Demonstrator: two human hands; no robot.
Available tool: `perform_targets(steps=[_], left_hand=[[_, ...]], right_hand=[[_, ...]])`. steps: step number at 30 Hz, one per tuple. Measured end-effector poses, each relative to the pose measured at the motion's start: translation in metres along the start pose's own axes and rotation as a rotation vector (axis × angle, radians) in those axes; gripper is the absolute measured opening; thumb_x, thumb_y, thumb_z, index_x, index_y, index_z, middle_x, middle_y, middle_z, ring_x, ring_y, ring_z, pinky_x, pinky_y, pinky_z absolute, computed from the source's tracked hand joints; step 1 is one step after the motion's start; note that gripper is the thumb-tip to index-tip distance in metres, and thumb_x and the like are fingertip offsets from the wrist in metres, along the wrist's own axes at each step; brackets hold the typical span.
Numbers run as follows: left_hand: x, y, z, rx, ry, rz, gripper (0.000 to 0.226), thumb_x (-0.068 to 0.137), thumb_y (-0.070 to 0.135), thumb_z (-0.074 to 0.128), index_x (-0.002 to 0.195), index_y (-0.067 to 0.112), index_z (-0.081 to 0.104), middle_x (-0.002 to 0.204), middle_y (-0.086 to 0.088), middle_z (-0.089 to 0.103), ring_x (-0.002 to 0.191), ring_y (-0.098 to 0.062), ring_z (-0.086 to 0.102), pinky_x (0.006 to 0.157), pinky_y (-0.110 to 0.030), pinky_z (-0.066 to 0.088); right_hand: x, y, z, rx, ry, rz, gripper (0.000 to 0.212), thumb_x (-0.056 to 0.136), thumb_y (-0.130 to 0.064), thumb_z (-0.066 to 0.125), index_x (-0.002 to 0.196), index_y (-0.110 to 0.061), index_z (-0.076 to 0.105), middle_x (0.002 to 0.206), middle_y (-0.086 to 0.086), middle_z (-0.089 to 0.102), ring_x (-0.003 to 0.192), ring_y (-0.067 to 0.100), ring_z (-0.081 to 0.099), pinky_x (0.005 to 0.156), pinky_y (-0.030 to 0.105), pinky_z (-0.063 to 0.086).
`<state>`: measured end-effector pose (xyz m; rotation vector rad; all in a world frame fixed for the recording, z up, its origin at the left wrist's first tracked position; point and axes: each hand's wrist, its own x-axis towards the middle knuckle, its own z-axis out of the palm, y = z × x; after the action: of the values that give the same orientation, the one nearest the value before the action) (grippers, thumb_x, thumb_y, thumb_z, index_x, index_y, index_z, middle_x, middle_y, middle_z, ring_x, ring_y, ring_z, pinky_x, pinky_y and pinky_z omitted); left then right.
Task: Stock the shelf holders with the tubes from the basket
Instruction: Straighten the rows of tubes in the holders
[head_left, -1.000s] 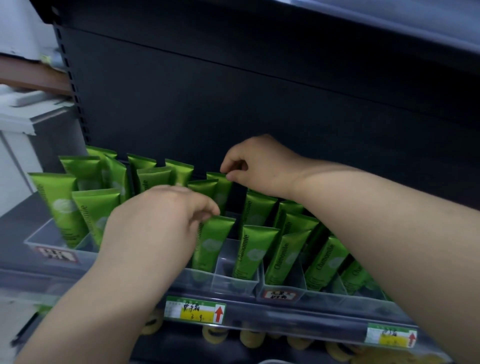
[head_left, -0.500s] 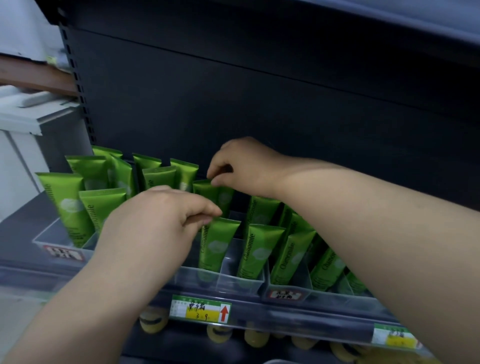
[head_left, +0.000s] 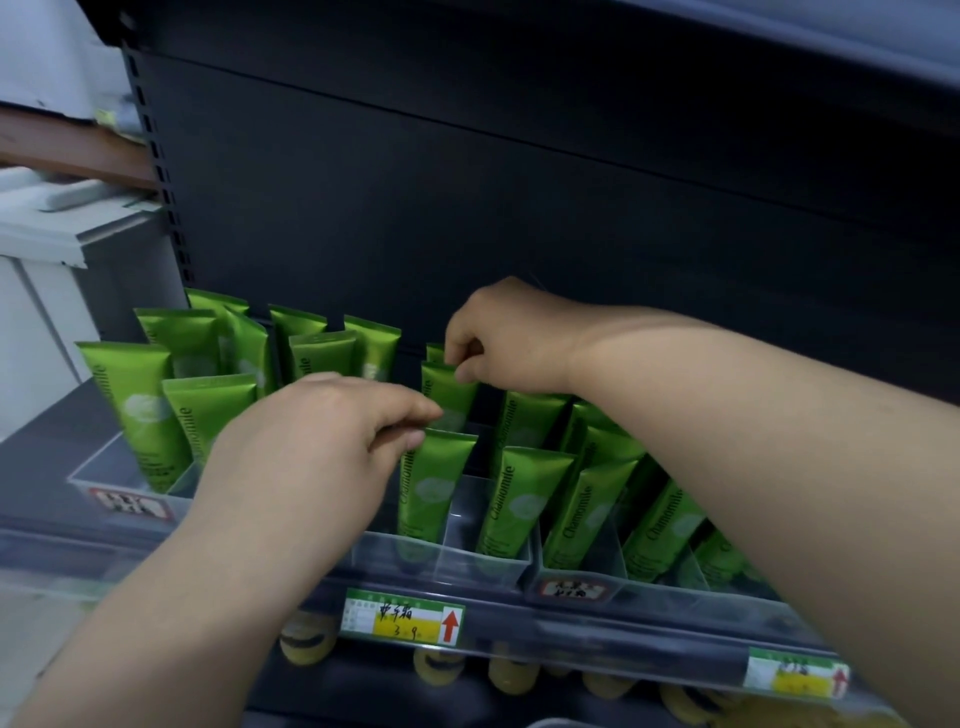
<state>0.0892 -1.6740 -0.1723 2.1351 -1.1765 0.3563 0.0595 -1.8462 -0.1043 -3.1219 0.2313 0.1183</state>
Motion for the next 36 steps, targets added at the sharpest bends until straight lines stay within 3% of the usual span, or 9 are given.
perform_targets(steps=[5, 8, 12, 19, 24, 27, 32, 36], left_hand=[[0.0, 0.002, -0.001, 0.01, 0.003, 0.014, 0.024, 0.072, 0.027, 0.076, 0.093, 0.039, 0.072, 0.071, 0.021, 0.056, 0.068, -0.005, 0.045, 0.052, -0.019, 0.037], [-0.001, 0.004, -0.003, 0.021, 0.006, 0.023, 0.024, 0.07, 0.027, 0.077, 0.091, 0.037, 0.073, 0.069, 0.025, 0.046, 0.065, -0.004, 0.043, 0.051, -0.009, 0.026], [-0.001, 0.003, -0.007, 0.027, 0.022, 0.051, 0.021, 0.069, 0.028, 0.076, 0.089, 0.035, 0.073, 0.061, 0.027, 0.035, 0.061, -0.006, 0.041, 0.051, -0.007, 0.025], [0.0, 0.002, -0.013, 0.031, 0.081, 0.089, 0.021, 0.071, 0.023, 0.079, 0.089, 0.031, 0.074, 0.063, 0.029, 0.032, 0.064, -0.009, 0.043, 0.051, -0.024, 0.042], [-0.002, -0.001, -0.015, 0.05, 0.134, 0.087, 0.017, 0.074, 0.033, 0.064, 0.088, 0.031, 0.074, 0.065, 0.019, 0.052, 0.066, -0.015, 0.057, 0.054, -0.03, 0.051], [-0.002, -0.004, -0.019, 0.037, 0.15, 0.056, 0.022, 0.078, 0.035, 0.056, 0.09, 0.031, 0.074, 0.078, 0.011, 0.069, 0.077, -0.02, 0.064, 0.062, -0.035, 0.054], [-0.003, -0.013, -0.026, 0.047, 0.223, -0.035, 0.023, 0.08, 0.034, 0.053, 0.091, 0.03, 0.073, 0.083, 0.009, 0.07, 0.082, -0.022, 0.064, 0.065, -0.034, 0.052], [-0.004, -0.024, -0.03, 0.078, 0.255, -0.083, 0.022, 0.08, 0.031, 0.055, 0.091, 0.027, 0.074, 0.079, 0.005, 0.07, 0.077, -0.024, 0.063, 0.061, -0.03, 0.046]], right_hand=[[0.002, 0.006, -0.002, 0.08, 0.082, 0.024, 0.033, 0.088, -0.045, 0.058, 0.091, -0.015, 0.07, 0.087, -0.002, 0.066, 0.082, 0.015, 0.06, 0.073, 0.028, 0.046], [0.006, 0.012, 0.001, 0.138, 0.199, 0.049, 0.025, 0.092, -0.036, 0.055, 0.102, -0.017, 0.068, 0.102, -0.002, 0.065, 0.095, 0.014, 0.058, 0.079, 0.024, 0.043], [0.013, 0.015, 0.008, 0.081, 0.099, 0.064, 0.024, 0.09, -0.024, 0.059, 0.112, -0.017, 0.066, 0.114, -0.002, 0.062, 0.105, 0.015, 0.056, 0.082, 0.021, 0.04], [0.017, 0.016, 0.007, -0.005, 0.097, 0.043, 0.015, 0.088, -0.019, 0.062, 0.1, -0.014, 0.07, 0.087, -0.007, 0.054, 0.083, 0.009, 0.05, 0.071, 0.02, 0.037], [0.019, 0.015, 0.007, -0.017, 0.075, 0.041, 0.015, 0.088, -0.019, 0.063, 0.1, -0.014, 0.07, 0.095, -0.003, 0.061, 0.084, 0.01, 0.051, 0.072, 0.02, 0.038], [0.02, 0.014, 0.008, -0.001, 0.056, 0.056, 0.019, 0.089, -0.024, 0.063, 0.104, -0.014, 0.069, 0.104, -0.002, 0.064, 0.086, 0.01, 0.051, 0.073, 0.022, 0.039], [0.021, 0.013, 0.001, 0.062, 0.133, 0.066, 0.027, 0.091, -0.034, 0.058, 0.101, -0.013, 0.071, 0.105, 0.001, 0.068, 0.097, 0.017, 0.06, 0.086, 0.03, 0.049], [0.029, 0.003, -0.007, 0.126, 0.245, 0.016, 0.021, 0.092, -0.026, 0.058, 0.106, -0.016, 0.069, 0.112, -0.002, 0.065, 0.104, 0.014, 0.057, 0.088, 0.021, 0.041]])
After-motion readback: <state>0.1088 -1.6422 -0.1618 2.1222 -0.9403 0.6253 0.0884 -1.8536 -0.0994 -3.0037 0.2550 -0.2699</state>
